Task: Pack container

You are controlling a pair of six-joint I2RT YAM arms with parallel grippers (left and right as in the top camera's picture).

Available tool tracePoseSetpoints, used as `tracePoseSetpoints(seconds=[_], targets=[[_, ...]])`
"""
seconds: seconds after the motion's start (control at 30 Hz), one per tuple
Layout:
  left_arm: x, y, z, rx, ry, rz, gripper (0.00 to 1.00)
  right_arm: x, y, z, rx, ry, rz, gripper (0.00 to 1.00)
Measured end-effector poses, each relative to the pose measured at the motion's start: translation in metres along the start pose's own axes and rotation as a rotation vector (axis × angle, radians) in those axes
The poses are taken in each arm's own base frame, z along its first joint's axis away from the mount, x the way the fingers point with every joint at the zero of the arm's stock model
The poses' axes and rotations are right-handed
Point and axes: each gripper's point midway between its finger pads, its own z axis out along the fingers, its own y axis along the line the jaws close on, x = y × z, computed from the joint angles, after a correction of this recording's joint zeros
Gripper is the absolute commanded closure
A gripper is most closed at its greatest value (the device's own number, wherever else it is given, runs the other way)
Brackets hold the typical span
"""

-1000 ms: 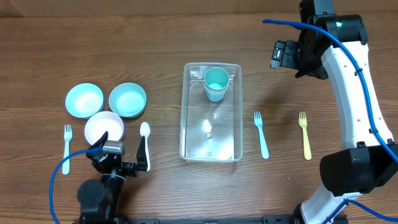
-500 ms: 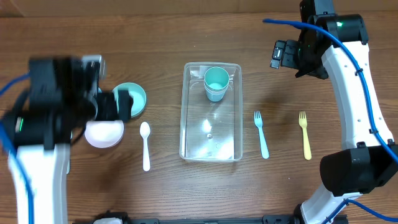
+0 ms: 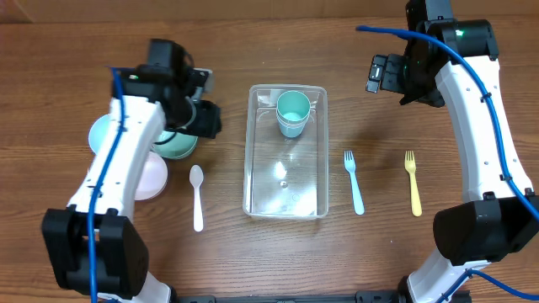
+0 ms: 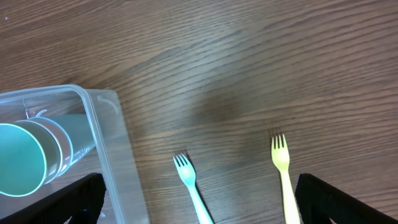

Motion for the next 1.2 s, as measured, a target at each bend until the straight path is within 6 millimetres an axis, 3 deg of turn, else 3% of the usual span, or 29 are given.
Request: tracePoseSetpoints(seconds=[0.1, 0.3, 0.4, 0.77, 1.03, 1.13, 1.2], targets=[[0.009, -0.004, 0.015, -0.114, 0.025, 0.017, 0.44, 0.0, 0.0, 0.0, 0.0, -0.001, 0.0, 0.0], [0.018, 0.022, 0.033, -0.253, 0.008, -0.113, 0.3, 0.0, 0.0, 0.0, 0.0, 0.0, 0.0, 0.0], [0.023, 0.036, 0.042, -0.283, -0.004, -0.17, 0.31, 0.0, 0.0, 0.0, 0.0, 0.0, -0.001, 0.0], [0.031, 0.05, 0.07, -0.308, -0.06, -0.198, 0.38, 0.0, 0.0, 0.0, 0.0, -0.001, -0.001, 0.0], [0.028, 0.057, 0.071, -0.347, -0.072, -0.135, 0.44, 0.0, 0.0, 0.0, 0.0, 0.0, 0.0, 0.0], [0.031, 0.06, 0.081, -0.356, -0.041, -0.101, 0.45, 0.0, 0.0, 0.0, 0.0, 0.0, 0.0, 0.0], [0.035, 0.062, 0.09, -0.357, -0.012, -0.08, 0.51, 0.0, 0.0, 0.0, 0.0, 0.0, 0.0, 0.0]])
